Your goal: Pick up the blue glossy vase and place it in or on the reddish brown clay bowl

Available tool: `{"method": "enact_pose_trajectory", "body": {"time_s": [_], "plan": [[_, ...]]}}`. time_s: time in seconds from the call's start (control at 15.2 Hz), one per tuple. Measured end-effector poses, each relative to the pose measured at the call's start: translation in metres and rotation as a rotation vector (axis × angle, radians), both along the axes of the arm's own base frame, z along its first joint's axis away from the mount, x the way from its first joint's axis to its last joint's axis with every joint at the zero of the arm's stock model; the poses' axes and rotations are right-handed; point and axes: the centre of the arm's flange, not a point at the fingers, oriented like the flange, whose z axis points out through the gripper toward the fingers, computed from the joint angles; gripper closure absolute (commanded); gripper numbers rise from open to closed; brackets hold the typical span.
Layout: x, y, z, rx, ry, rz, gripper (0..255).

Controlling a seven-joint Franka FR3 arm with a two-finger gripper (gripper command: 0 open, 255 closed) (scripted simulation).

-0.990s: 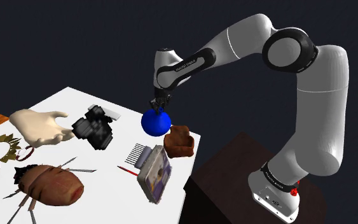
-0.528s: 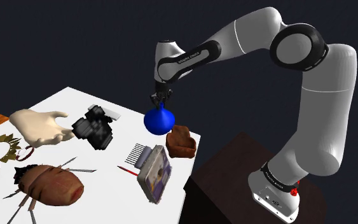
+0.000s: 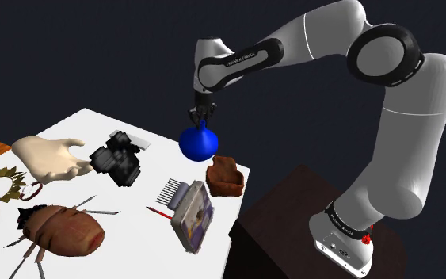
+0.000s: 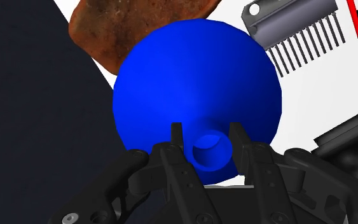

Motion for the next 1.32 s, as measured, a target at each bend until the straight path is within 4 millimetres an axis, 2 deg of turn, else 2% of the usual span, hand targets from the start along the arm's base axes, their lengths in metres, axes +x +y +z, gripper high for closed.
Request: {"method": "enact_pose_trajectory", "body": {"time_s": [0.99,1.32], "plan": [[0.001,-0.001,0.078,0.0,0.0,0.0,255],[-0.043,-0.016,0.102,0.0,0.0,0.0,255]]}}
